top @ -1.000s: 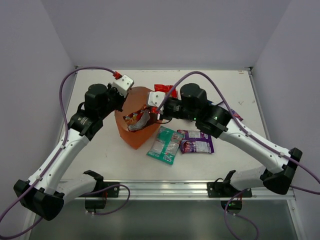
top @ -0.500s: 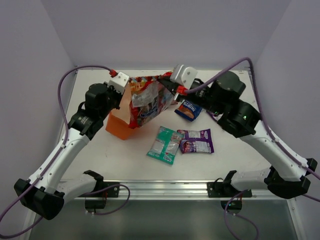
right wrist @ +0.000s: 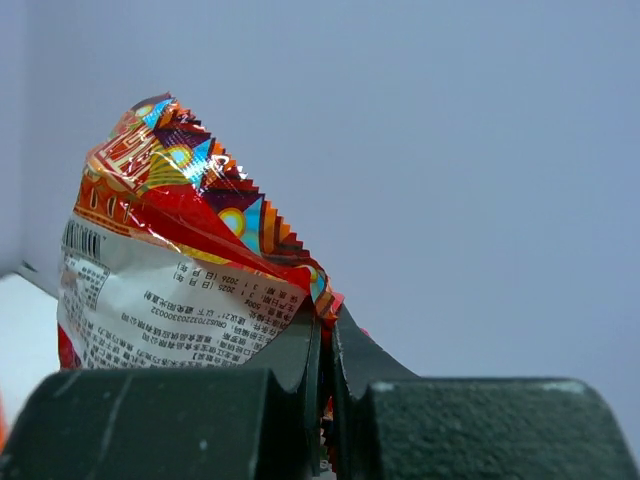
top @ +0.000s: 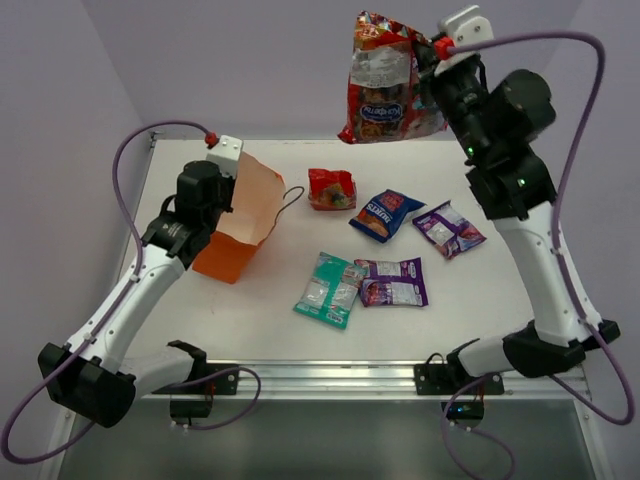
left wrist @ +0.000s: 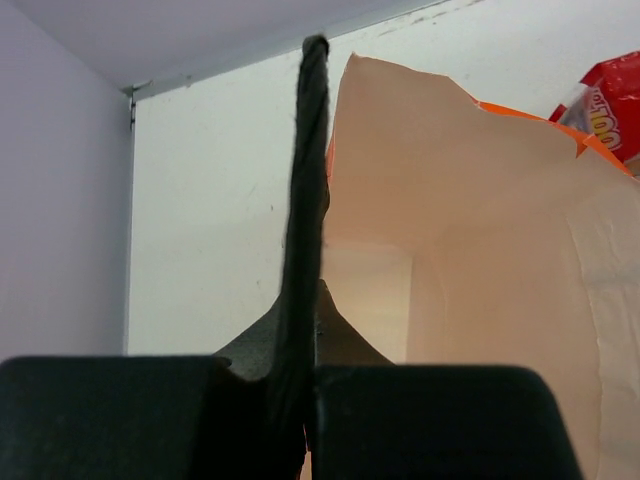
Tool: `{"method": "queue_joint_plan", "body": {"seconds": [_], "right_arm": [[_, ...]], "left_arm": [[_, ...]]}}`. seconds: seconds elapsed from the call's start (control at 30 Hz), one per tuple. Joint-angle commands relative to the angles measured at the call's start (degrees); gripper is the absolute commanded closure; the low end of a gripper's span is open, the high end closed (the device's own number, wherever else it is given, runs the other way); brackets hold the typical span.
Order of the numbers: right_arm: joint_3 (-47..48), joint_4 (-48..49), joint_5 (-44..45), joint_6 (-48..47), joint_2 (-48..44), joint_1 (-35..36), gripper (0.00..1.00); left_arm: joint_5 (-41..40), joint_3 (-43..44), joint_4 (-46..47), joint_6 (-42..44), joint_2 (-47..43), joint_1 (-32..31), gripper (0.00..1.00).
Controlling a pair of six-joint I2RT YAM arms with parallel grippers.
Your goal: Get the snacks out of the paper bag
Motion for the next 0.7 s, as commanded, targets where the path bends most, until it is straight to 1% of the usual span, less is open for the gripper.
{"method": "queue_joint_plan", "body": {"seconds": [0.0, 0.07, 0.1, 0.27, 0.3, 0.4, 0.43, 0.47, 0.53, 0.57, 0.67], "right_arm": [[0.22, 7.4, 6.22, 4.98, 7.23, -5.39, 1.0], [-1.1, 9.08, 8.77, 6.91, 11.34, -6.99, 1.0], [-0.84, 9.17, 8.96, 7.61, 12.94, -8.73, 1.0], [-0.49, 9.61, 10.63, 11.74, 22.7, -12.44, 1.0], [-0.75, 9.52, 9.85, 12.62, 25.41, -13.66, 1.0], [-1.71, 8.12, 7.39, 17.28, 28.59, -15.95, 1.0], [-2.85, 7.77, 3.9, 18.77, 29.73, -16.48, 1.0], [-3.73, 7.59, 2.21, 21.13, 30.0, -16.83, 1.0], [-5.93, 7.24, 0.53, 22.91, 30.62, -17.71, 1.0], [-6.2, 6.63, -0.61, 25.79, 30.79, -18.06, 1.0], [-8.48, 5.74, -4.74, 30.62, 30.45, -19.73, 1.0]], "left_arm": [[-2.12, 2.9, -1.44, -7.62, 0.22, 3.31, 1.0], [-0.63, 3.16, -1.88, -9.83, 0.31, 5.33, 1.0], [-0.1, 3.07, -1.88, -11.67, 0.31, 6.12, 1.0], [3.76, 2.72, -1.53, -16.69, 1.01, 11.13, 1.0], [4.73, 2.63, -1.18, -18.09, 1.27, 11.75, 1.0], [7.63, 2.63, -0.39, -20.12, 1.63, 12.98, 1.0], [8.07, 2.63, 0.13, -20.3, 1.63, 13.07, 1.0], [8.51, 2.72, 0.4, -20.39, 1.72, 13.25, 1.0], [8.61, 2.98, 0.67, -20.57, 1.98, 13.34, 1.0], [8.78, 3.16, 0.67, -20.74, 2.07, 13.42, 1.0], [10.09, 3.42, 1.02, -21.53, 2.16, 13.6, 1.0]]}}
